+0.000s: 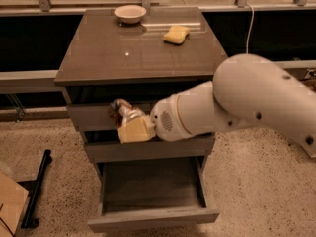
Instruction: Place orange can into bottom drawer
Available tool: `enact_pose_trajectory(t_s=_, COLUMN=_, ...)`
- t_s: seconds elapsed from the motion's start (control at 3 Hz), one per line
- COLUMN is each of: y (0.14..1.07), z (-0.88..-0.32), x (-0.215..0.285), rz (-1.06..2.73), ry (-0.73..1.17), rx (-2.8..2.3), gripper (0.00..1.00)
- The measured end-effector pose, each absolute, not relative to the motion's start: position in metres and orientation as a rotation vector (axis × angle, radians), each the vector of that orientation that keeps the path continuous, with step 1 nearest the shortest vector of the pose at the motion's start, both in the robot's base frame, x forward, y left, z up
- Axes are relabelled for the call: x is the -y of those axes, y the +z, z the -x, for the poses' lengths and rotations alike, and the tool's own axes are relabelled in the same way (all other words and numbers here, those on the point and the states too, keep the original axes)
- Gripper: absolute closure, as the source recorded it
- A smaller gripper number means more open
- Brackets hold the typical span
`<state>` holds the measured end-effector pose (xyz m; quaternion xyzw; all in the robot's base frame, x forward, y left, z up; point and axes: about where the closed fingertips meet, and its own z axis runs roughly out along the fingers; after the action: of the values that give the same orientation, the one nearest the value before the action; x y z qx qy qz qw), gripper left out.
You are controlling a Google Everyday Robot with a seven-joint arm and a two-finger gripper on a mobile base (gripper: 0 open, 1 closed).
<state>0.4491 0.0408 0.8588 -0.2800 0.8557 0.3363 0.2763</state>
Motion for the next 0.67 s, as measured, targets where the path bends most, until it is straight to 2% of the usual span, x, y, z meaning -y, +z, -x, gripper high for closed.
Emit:
enact_pose_trajectory(t_s=0.33, y=0.803, z=-0.433, x=-0.034, rz=0.656, ry=0.967, rx=-2.387, gripper=1.0)
enact_pose_trajectory(t_s=0.67, y=0.74, z=-0.447, x=-0.03, rz=0.613, ry=1.029, rx=-2.403, gripper=1.0)
